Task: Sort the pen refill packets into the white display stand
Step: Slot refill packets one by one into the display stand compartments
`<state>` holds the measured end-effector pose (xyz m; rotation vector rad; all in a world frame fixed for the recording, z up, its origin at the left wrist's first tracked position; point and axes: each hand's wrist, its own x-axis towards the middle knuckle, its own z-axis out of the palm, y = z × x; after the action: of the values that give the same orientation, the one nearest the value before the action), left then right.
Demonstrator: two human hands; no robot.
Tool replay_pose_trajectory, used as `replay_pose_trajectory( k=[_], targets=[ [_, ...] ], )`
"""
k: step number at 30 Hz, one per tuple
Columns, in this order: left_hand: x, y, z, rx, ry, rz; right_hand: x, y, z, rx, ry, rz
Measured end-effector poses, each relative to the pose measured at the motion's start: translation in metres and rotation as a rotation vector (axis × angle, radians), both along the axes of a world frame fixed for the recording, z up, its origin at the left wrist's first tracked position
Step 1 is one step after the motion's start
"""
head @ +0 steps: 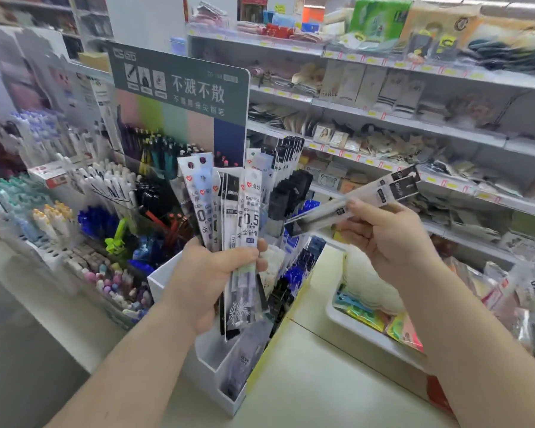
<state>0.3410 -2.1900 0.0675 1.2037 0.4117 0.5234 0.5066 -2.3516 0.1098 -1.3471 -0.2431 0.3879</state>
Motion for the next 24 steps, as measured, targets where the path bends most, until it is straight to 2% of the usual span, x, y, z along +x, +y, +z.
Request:
replay_pose_trajectory(
  k=[7,13,19,24],
  targets=[
    [0.002,0.023,0.012,-0.057,-0.073,0.041,0.036,0.064,0.019,-0.274,-0.262,-0.02],
    [0.001,0.033,0.009,-0.04,-0.074,0.045,0.054,0.104,0.02,-0.424,-0.281,-0.085],
    [-0.003,0.037,0.01,-0.044,-0.106,0.036,0.064,0.134,0.019,-0.485,-0.299,-0.16],
    [-0.003,0.036,0.009,-0.042,-0.107,0.016,0.065,0.149,0.013,-0.63,-0.451,-0.164]
  ],
)
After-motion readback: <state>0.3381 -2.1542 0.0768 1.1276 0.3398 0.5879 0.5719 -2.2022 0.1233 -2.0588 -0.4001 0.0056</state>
